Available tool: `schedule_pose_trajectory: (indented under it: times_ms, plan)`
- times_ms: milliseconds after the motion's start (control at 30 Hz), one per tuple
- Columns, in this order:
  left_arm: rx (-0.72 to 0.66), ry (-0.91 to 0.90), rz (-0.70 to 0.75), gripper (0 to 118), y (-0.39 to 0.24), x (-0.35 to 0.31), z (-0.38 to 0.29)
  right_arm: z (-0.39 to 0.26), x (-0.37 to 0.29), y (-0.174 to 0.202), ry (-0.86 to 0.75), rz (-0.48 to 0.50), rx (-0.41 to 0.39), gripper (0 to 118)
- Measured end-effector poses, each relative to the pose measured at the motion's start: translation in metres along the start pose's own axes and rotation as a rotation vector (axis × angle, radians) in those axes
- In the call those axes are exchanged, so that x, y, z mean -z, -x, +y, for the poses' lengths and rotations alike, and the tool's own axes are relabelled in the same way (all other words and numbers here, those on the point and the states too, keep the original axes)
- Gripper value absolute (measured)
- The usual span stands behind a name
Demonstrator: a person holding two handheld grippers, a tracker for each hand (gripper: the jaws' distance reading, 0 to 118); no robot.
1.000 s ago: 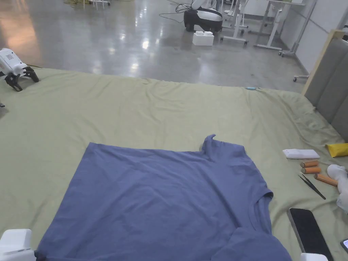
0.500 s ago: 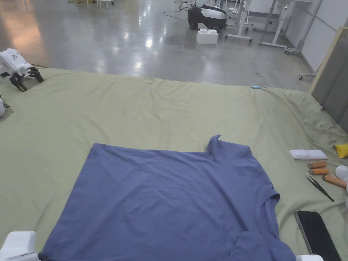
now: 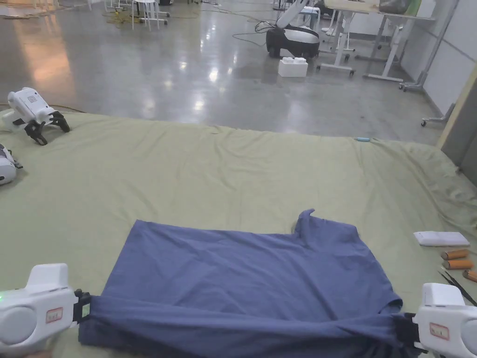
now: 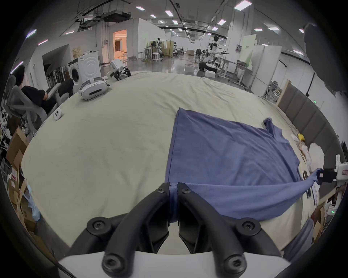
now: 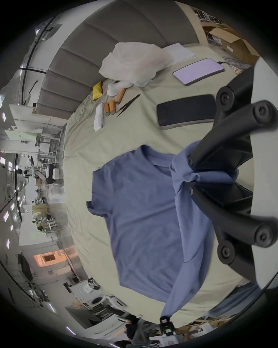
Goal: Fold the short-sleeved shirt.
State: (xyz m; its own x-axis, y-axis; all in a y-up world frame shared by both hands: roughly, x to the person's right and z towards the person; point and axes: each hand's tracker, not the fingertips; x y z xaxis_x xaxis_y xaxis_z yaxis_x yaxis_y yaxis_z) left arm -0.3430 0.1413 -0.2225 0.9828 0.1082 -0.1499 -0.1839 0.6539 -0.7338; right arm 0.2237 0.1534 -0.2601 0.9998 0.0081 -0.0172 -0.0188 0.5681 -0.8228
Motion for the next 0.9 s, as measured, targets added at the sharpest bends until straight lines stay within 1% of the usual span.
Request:
schedule_pose_trajectory:
  times_ms: [100,200,267,367,400,433,467,500,533,567,667,733,800,833,900]
  plan:
    - [0.007,0.013,0.017,5,-0.001,0.036,0.02,0.025,0.041,-0.001,0.026,0.016,0.02,7]
    - [-0.019,0.043,0.013,5,-0.001,0.064,0.03,0.039,0.081,0.0,0.061,0.02,0.032,7]
    - [-0.012,0.086,0.038,5,-0.002,0.08,0.032,0.04,0.102,0.0,0.075,0.029,0.025,8]
    - [0.009,0.117,0.035,6,-0.003,0.098,0.033,0.036,0.122,0.003,0.103,0.011,0.013,11]
    - [0.02,0.122,0.037,9,-0.006,0.097,0.032,0.035,0.123,0.003,0.1,0.008,0.013,16]
    - [0.032,0.126,0.042,17,-0.008,0.098,0.032,0.034,0.123,0.002,0.092,0.001,0.02,24]
    - [0.041,0.123,0.045,31,-0.01,0.098,0.032,0.034,0.121,0.002,0.074,-0.009,0.024,42]
    - [0.052,0.118,0.04,45,-0.012,0.095,0.032,0.033,0.11,0.007,0.039,-0.015,0.022,56]
    - [0.058,0.101,0.05,59,-0.014,0.089,0.033,0.033,0.104,0.009,0.007,-0.02,0.02,66]
    - [0.07,0.068,0.044,59,-0.017,0.083,0.034,0.034,0.095,0.011,-0.032,-0.025,0.009,66]
    - [0.109,-0.075,0.015,73,-0.034,0.055,0.038,0.035,0.059,0.028,-0.225,-0.028,-0.005,73]
    - [0.145,-0.201,0.005,72,-0.052,0.032,0.037,0.034,0.033,0.042,-0.384,-0.037,0.01,75]
    - [0.144,-0.318,0.012,69,-0.068,0.011,0.035,0.032,0.004,0.063,-0.535,-0.017,0.026,75]
    - [0.147,-0.385,0.002,66,-0.075,0.0,0.033,0.03,-0.009,0.072,-0.606,0.004,0.024,75]
    - [0.155,-0.49,0.006,52,-0.093,-0.021,0.028,0.025,-0.027,0.091,-0.721,0.021,0.004,75]
